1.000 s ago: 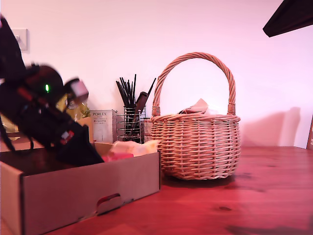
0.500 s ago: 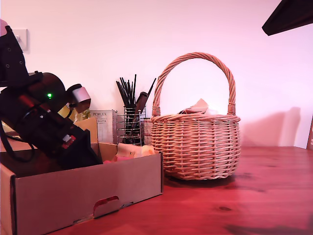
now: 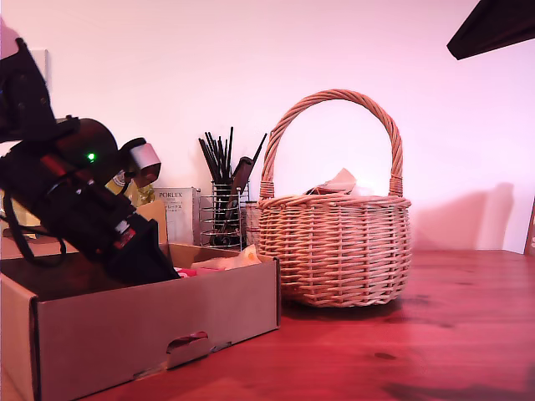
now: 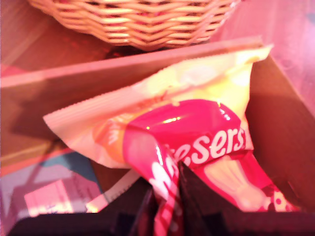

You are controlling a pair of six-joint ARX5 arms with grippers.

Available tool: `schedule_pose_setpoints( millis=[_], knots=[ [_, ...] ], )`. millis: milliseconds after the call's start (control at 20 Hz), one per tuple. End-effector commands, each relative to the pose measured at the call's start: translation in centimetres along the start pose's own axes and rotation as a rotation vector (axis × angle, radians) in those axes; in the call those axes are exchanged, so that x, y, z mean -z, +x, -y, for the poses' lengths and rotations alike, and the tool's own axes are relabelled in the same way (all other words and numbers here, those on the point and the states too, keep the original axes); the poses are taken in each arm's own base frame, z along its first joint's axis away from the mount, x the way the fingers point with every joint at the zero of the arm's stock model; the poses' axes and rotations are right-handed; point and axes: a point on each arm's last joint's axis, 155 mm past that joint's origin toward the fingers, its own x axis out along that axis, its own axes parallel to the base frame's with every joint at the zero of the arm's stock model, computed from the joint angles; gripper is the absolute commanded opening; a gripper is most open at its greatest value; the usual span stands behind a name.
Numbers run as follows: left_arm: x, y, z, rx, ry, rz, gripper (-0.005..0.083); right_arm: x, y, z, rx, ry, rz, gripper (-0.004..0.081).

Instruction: Move the bags of Easter eggs from the cardboard box on the left into the woven basket on the right side.

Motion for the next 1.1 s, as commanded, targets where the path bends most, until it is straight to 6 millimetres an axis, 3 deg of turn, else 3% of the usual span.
schedule_pose_setpoints(
  millis=[0, 300, 550, 800, 1050],
  knots=[
    [0.0, -0.4, 0.1, -0.002, -0.021, -0.016, -0.0017, 0.3, 0.1, -0.1, -0.006, 0.004, 0.0, -0.0013],
    [-4.5, -4.3, 1.2, -0.041, 0.042, 0.044, -0.0017, 0.3, 0.1, -0.1, -0.006, 0.003, 0.001, -0.0013],
    [-9.5, -8.0, 3.2, -0.058, 0.086, 0.191, -0.0017, 0.3, 0.1, -0.1, -0.006, 0.003, 0.001, -0.0013],
    [-14.7, -7.3, 5.7, -0.018, 0.037, 0.335, -0.0019, 0.3, 0.1, -0.1, -0.006, 0.004, 0.001, -0.0013],
    [-20.3, -5.2, 7.0, -0.135, 0.012, 0.486, -0.0019, 0.3, 0.0, -0.2, -0.006, 0.003, 0.004, -0.0013]
  ],
)
